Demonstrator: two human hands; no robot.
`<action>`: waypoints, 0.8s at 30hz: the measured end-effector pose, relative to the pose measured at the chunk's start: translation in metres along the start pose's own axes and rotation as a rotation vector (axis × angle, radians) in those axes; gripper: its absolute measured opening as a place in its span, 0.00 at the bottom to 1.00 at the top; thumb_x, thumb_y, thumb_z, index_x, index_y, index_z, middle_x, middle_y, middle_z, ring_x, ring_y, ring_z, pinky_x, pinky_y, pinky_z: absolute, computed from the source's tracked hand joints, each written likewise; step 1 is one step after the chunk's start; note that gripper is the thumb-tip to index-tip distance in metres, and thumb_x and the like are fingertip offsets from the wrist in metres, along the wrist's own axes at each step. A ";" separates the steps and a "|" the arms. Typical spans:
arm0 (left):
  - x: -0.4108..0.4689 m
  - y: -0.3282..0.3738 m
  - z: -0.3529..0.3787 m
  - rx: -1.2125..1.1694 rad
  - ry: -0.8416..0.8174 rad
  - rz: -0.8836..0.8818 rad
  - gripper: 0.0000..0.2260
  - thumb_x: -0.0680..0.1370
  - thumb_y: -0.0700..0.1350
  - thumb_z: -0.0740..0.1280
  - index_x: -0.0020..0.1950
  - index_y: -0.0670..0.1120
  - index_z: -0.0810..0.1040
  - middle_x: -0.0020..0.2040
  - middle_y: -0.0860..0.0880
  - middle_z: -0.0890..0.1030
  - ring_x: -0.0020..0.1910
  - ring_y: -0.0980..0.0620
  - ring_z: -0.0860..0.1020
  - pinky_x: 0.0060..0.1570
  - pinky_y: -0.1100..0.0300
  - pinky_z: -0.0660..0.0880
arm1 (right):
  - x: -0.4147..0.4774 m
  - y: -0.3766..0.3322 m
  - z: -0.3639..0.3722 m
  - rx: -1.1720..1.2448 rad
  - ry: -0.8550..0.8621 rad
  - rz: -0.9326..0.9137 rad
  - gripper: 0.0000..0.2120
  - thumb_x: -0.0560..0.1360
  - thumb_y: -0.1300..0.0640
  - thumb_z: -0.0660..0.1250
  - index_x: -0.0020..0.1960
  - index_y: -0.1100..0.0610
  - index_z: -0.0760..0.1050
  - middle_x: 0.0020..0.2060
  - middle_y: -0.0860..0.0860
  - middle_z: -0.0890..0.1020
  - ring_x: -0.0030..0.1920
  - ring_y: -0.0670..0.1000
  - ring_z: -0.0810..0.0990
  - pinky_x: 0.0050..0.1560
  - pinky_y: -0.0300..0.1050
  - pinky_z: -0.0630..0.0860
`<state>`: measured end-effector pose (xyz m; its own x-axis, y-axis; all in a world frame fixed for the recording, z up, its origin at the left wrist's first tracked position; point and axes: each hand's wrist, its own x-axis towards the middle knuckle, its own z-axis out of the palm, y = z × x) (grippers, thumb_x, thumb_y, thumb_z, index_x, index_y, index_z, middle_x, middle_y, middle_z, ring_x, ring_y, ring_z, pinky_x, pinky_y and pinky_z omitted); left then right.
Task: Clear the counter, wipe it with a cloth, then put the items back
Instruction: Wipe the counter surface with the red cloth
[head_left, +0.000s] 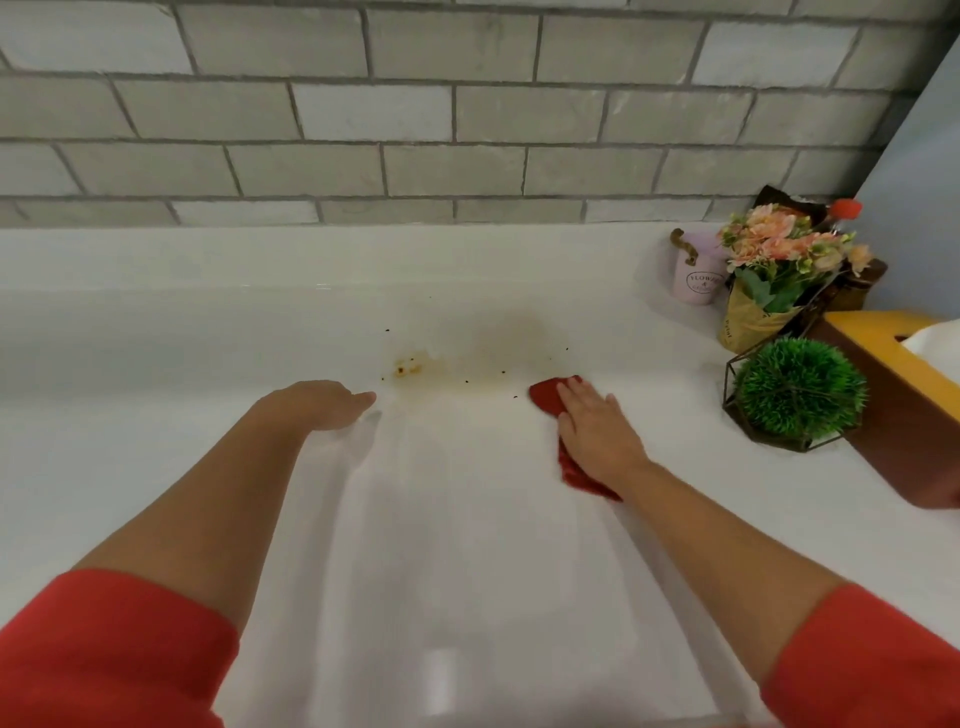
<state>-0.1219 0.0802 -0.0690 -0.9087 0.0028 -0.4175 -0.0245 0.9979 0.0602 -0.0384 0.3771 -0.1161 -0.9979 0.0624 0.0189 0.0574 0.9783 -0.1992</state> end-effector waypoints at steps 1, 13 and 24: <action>-0.001 -0.001 0.000 -0.012 0.000 -0.002 0.28 0.80 0.62 0.49 0.56 0.44 0.79 0.66 0.45 0.73 0.67 0.44 0.69 0.69 0.50 0.62 | 0.012 0.007 -0.003 -0.006 0.000 0.053 0.24 0.82 0.57 0.47 0.77 0.59 0.51 0.77 0.54 0.53 0.77 0.50 0.49 0.75 0.48 0.46; -0.001 0.009 -0.010 -0.031 -0.065 -0.008 0.28 0.81 0.61 0.47 0.65 0.44 0.75 0.72 0.45 0.67 0.72 0.45 0.63 0.70 0.52 0.58 | -0.002 -0.015 0.001 0.146 -0.033 -0.267 0.23 0.79 0.60 0.53 0.74 0.54 0.61 0.74 0.49 0.61 0.74 0.47 0.59 0.74 0.41 0.48; 0.002 0.015 -0.003 -0.017 0.012 -0.045 0.26 0.81 0.59 0.50 0.67 0.43 0.72 0.70 0.44 0.69 0.70 0.44 0.66 0.70 0.50 0.62 | -0.021 -0.044 0.009 0.175 -0.064 -0.412 0.23 0.78 0.58 0.52 0.72 0.59 0.64 0.72 0.52 0.65 0.71 0.52 0.64 0.74 0.41 0.49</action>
<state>-0.1251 0.0945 -0.0657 -0.9113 -0.0431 -0.4095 -0.0726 0.9957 0.0567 -0.0205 0.3311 -0.1167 -0.9365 -0.3433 0.0722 -0.3461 0.8703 -0.3504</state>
